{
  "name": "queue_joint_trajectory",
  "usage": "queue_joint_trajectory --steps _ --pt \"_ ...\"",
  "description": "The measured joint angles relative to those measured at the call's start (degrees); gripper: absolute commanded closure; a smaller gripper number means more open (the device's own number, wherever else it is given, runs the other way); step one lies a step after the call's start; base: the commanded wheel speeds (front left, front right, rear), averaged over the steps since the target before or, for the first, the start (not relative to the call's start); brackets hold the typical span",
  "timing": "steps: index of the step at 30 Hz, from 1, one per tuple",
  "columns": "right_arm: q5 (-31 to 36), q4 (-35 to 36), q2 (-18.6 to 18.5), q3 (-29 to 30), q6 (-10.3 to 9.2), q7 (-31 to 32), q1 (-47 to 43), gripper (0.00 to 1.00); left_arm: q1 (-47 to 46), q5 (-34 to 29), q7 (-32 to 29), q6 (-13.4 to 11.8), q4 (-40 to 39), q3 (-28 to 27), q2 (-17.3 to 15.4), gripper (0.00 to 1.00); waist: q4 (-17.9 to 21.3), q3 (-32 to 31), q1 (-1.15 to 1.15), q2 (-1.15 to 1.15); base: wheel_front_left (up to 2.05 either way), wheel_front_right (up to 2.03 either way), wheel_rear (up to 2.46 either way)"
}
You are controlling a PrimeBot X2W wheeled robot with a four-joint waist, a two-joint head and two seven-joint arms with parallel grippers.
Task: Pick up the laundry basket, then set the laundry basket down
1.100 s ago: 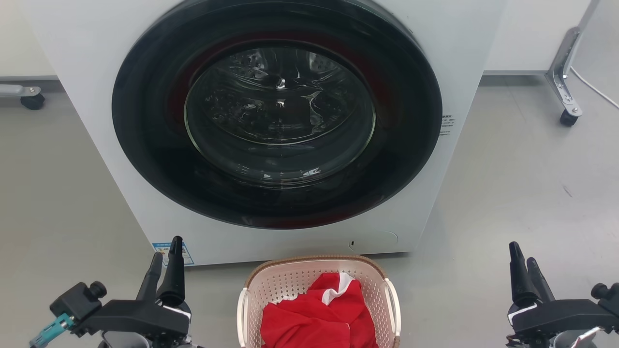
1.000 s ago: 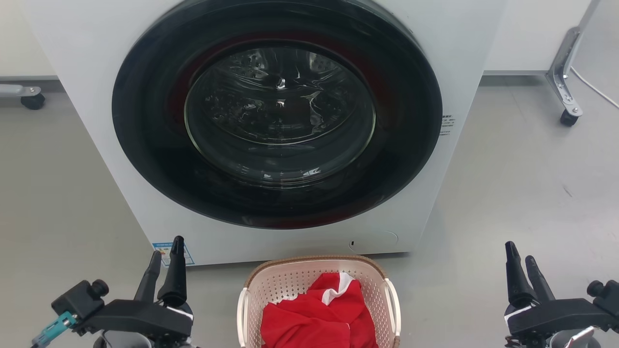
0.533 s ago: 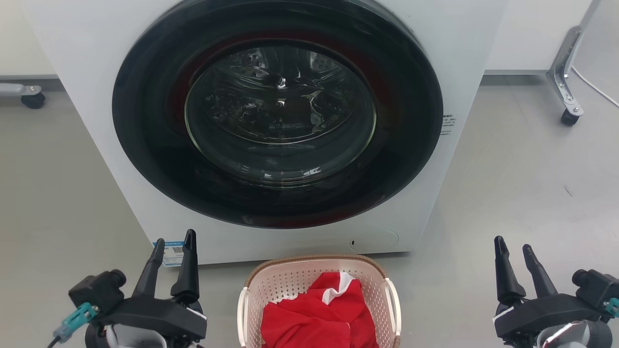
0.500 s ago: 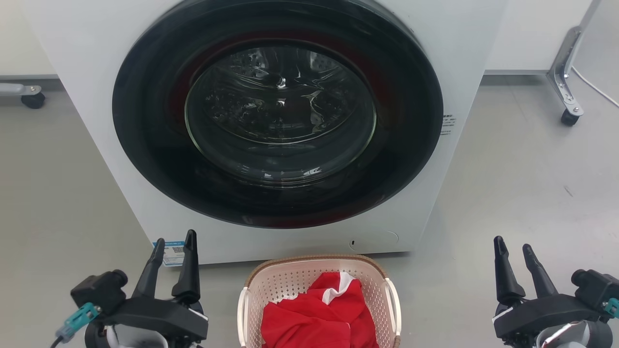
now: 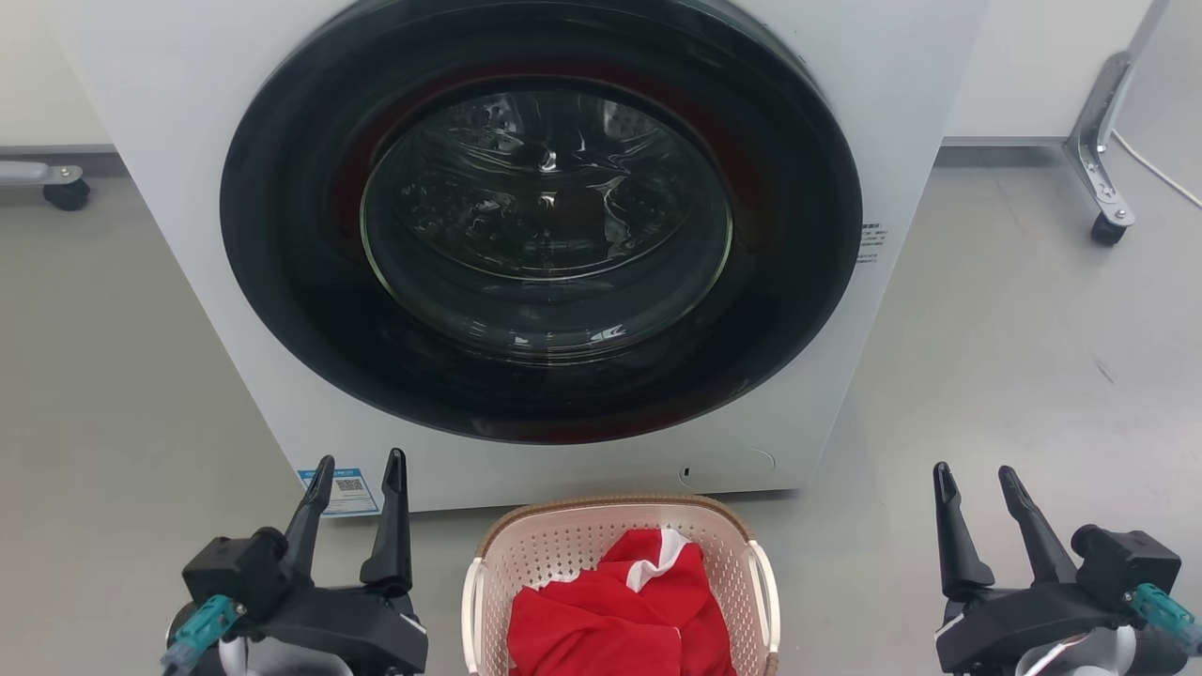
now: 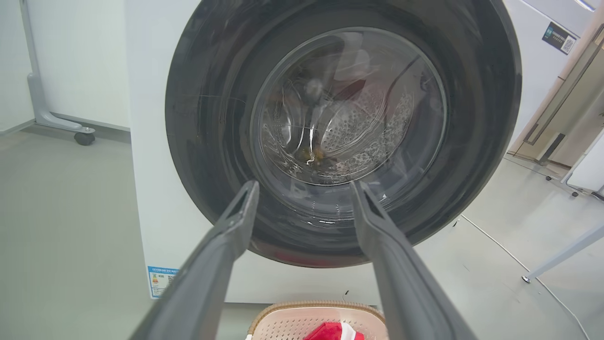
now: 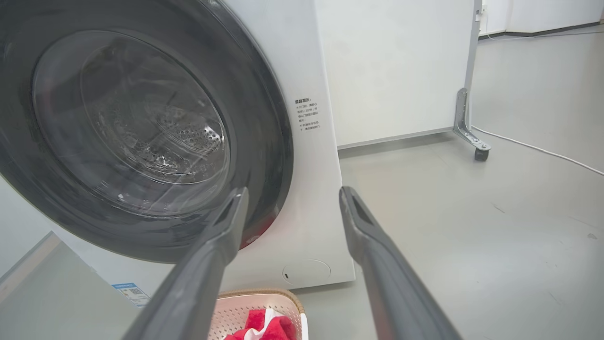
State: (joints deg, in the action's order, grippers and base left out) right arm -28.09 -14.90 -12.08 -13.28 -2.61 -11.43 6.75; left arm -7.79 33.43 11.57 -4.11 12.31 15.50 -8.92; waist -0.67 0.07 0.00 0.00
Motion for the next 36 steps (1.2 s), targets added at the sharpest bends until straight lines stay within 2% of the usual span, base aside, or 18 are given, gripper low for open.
queue_joint_trajectory --steps 5,14,36 --pt "3.4 -0.1 -0.3 -0.7 -0.96 -1.2 0.0 0.0 0.0 -3.0 1.1 -0.5 0.0 0.4 -0.1 0.0 0.0 0.0 0.0 0.0 0.0 0.0 0.0" --pt "8.8 -0.1 -0.7 -1.6 -1.49 -2.9 0.0 0.0 0.0 -8.2 2.7 -1.7 0.4 1.6 -0.1 0.0 0.0 0.0 0.0 0.0 0.0 0.0 0.0" --pt "8.9 -0.4 -0.5 -0.1 -1.08 -2.9 0.0 0.0 0.1 -8.2 2.7 -1.9 2.2 1.5 0.0 0.0 -0.1 0.2 0.0 0.0 0.0 0.0 0.0"
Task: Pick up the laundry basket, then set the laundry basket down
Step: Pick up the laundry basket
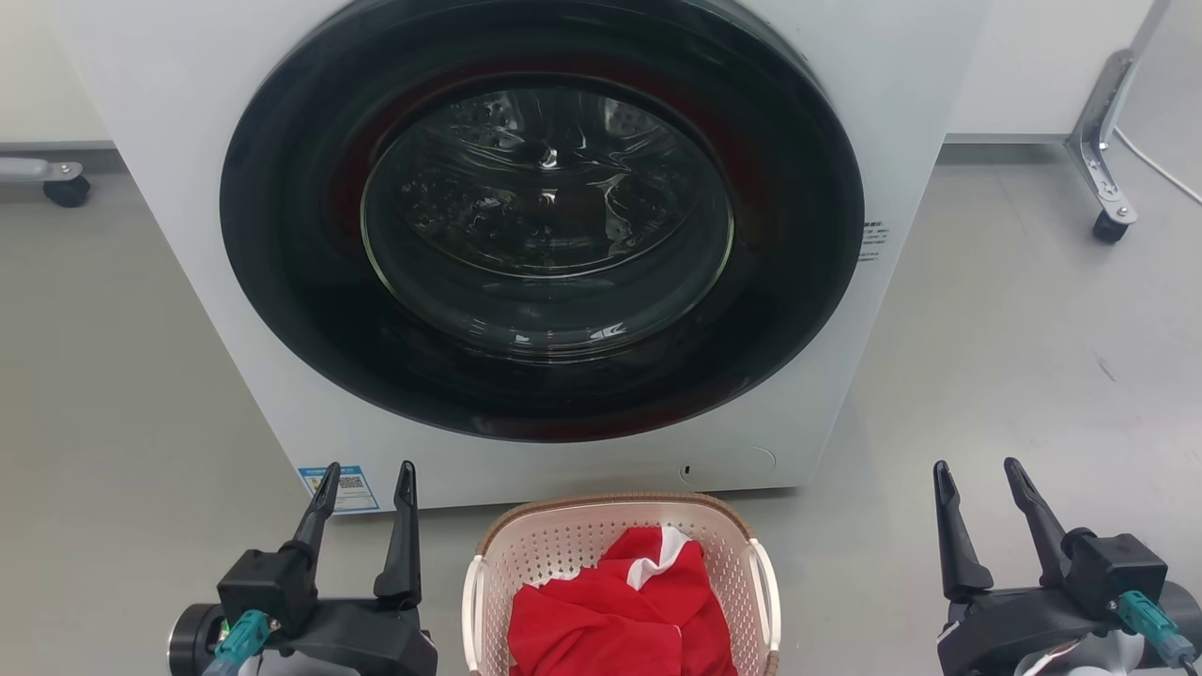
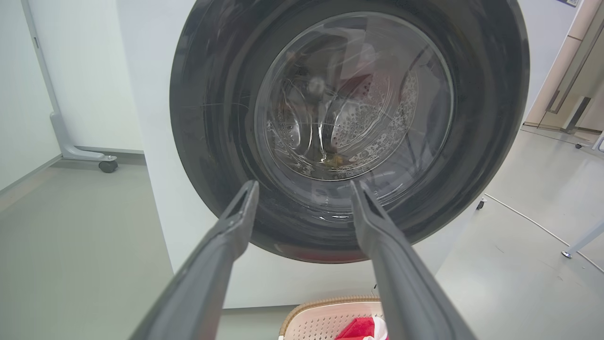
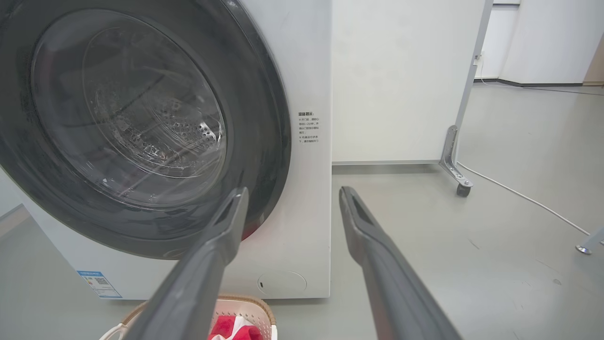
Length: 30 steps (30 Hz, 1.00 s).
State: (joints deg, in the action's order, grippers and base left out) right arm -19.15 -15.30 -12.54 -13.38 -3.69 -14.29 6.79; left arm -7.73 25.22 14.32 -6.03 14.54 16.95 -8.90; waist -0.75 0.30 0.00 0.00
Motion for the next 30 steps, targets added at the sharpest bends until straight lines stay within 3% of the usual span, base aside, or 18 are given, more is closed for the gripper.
queue_joint_trajectory --steps 18,30 --pt "0.0 1.1 0.3 1.0 0.65 0.0 1.3 0.0 -0.6 0.0 0.0 0.5 -1.3 -0.1 0.3 0.0 -0.3 4.7 0.0 0.0 0.0 0.0 0.0" --pt "0.0 1.7 0.8 1.4 0.77 0.0 6.4 0.0 -6.5 0.0 0.0 1.1 -2.4 -0.1 1.0 0.0 -0.1 13.8 0.01 0.0 0.0 0.0 0.0"
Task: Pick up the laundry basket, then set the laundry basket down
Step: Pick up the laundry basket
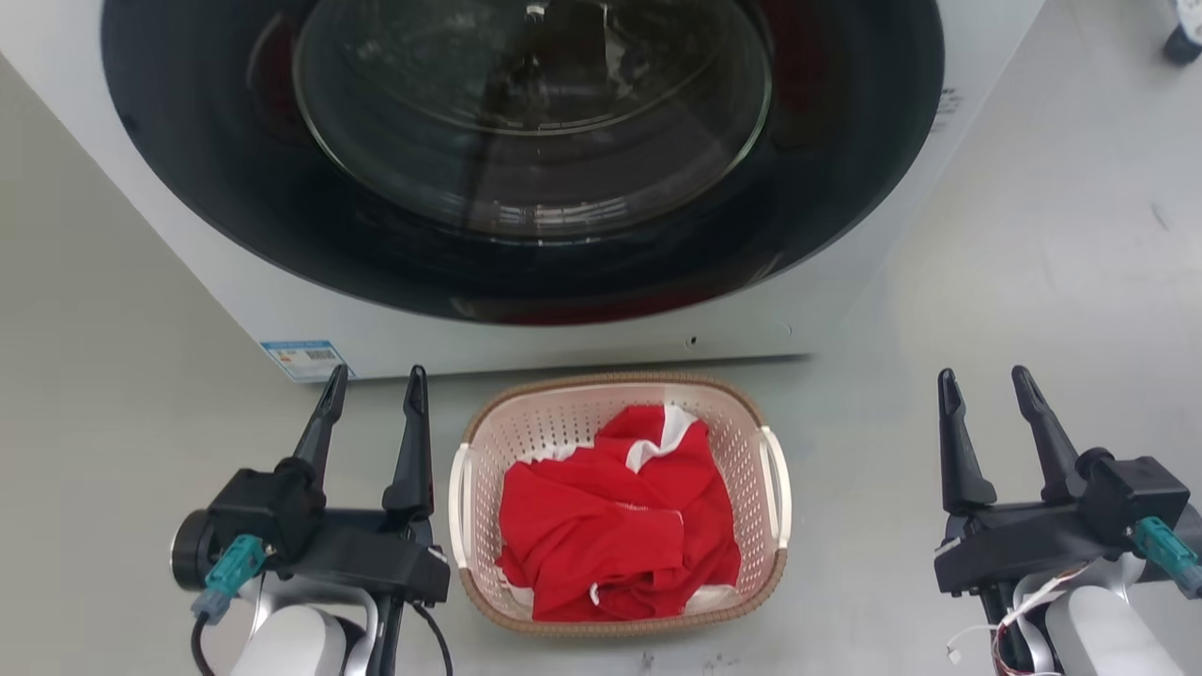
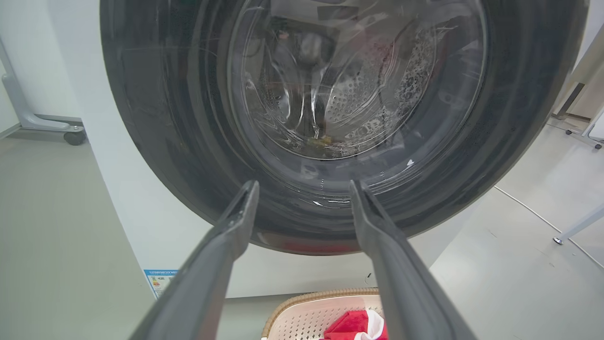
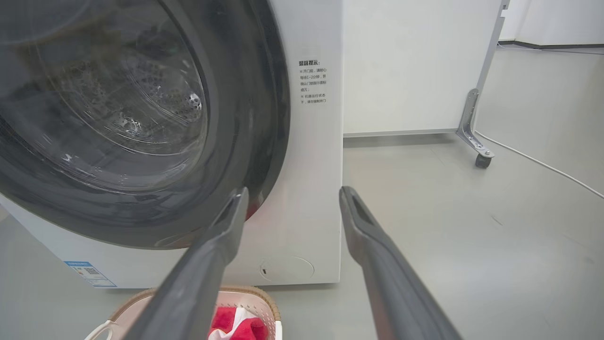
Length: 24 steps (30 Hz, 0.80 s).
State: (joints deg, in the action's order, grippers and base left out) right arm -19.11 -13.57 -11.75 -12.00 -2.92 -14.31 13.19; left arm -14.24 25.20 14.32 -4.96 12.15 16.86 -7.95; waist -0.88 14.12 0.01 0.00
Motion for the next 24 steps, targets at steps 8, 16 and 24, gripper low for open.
queue_joint_trajectory --steps 8,16,24 --pt "0.5 0.0 0.1 0.0 0.42 -0.2 3.5 0.0 -4.1 -0.1 0.2 0.5 -0.1 0.1 0.8 0.0 0.2 6.5 0.0 0.0 0.0 0.0 0.0" --pt "1.0 0.0 0.3 0.0 0.93 -0.3 8.5 0.0 -9.2 -0.2 0.2 0.9 0.1 0.1 0.9 0.0 0.2 13.2 0.01 0.0 0.0 0.0 0.0" --pt "1.5 -1.8 0.3 -0.1 1.49 -0.4 14.9 0.0 -15.9 -0.5 0.2 1.5 1.9 -0.3 1.0 0.0 0.1 20.0 0.0 -0.01 0.0 0.0 0.0"
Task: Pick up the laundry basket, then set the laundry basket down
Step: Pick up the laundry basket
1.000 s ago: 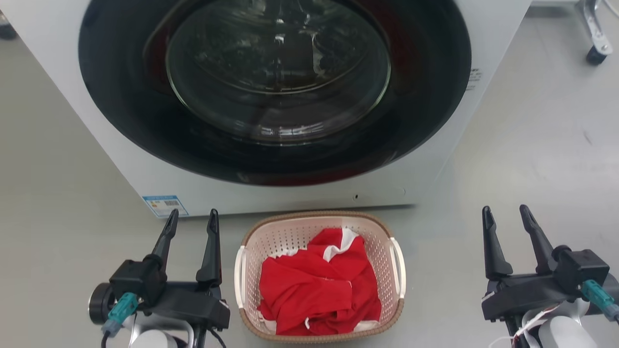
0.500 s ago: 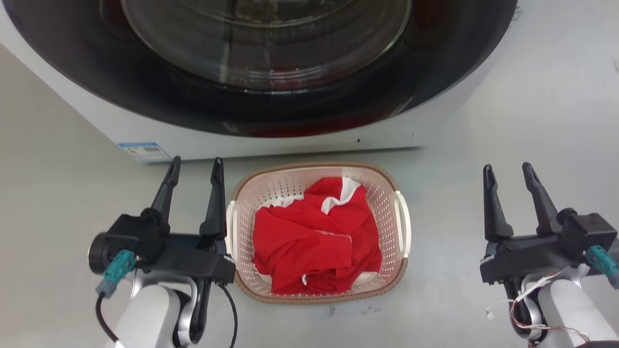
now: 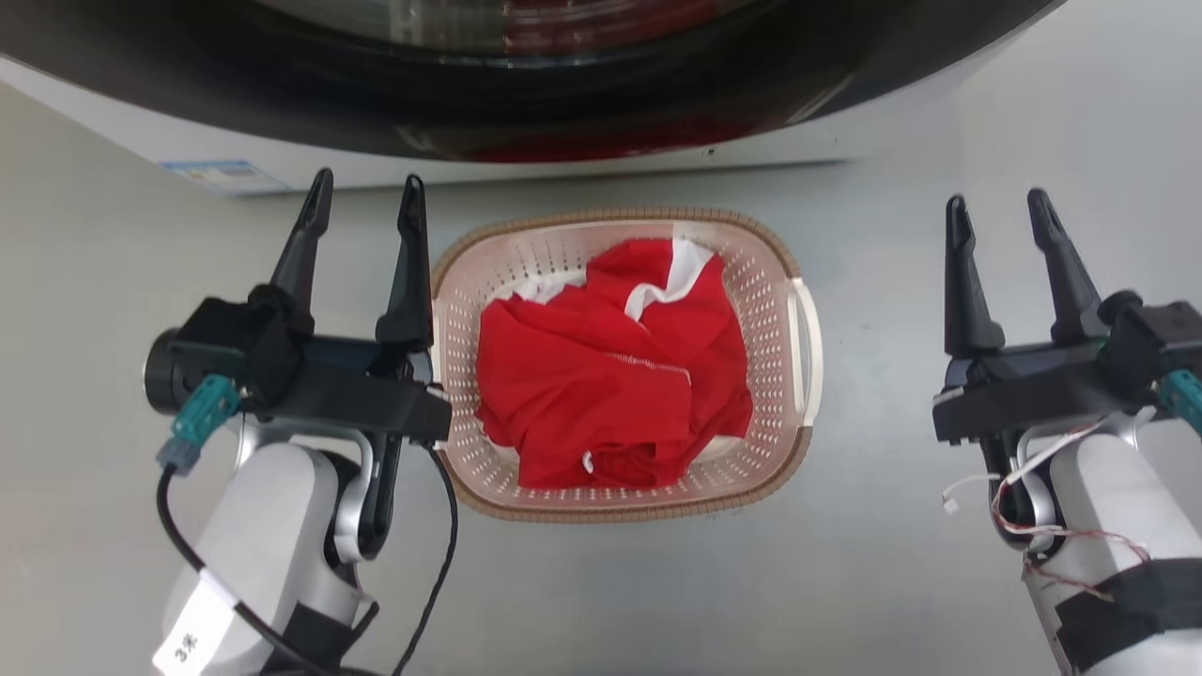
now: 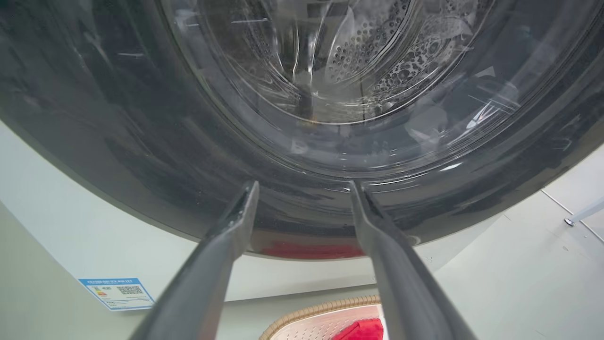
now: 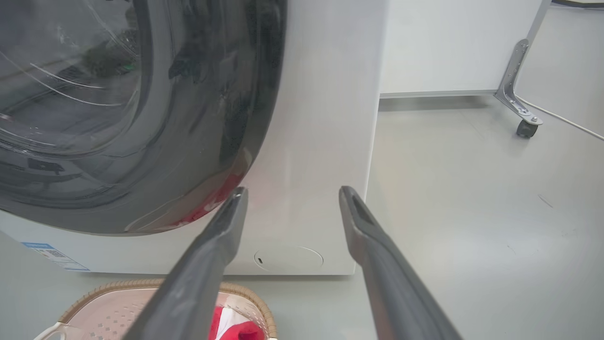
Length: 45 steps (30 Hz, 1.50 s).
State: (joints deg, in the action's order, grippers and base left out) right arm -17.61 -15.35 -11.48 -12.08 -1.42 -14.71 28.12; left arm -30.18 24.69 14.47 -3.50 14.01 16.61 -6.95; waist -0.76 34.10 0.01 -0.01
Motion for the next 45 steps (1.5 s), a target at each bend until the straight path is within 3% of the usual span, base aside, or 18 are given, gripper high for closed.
queue_joint_trajectory --steps 12,31,45 --pt "0.2 -10.2 1.1 -1.7 1.94 0.0 8.5 0.0 -7.1 1.0 -2.6 3.0 10.8 0.4 0.8 0.0 0.1 7.2 0.0 0.0 0.0 0.0 0.0" --pt "0.0 -32.7 6.0 -6.0 4.6 4.6 16.8 0.0 -13.6 3.1 -8.5 7.0 31.5 3.0 3.1 0.0 0.4 7.7 -0.02 0.01 0.0 0.0 0.0" --pt "-1.1 -41.2 7.2 -8.5 6.08 8.1 21.8 0.0 -17.9 4.4 -12.6 7.6 41.0 3.0 3.5 0.0 0.4 10.8 -0.01 0.01 0.0 0.0 0.0"
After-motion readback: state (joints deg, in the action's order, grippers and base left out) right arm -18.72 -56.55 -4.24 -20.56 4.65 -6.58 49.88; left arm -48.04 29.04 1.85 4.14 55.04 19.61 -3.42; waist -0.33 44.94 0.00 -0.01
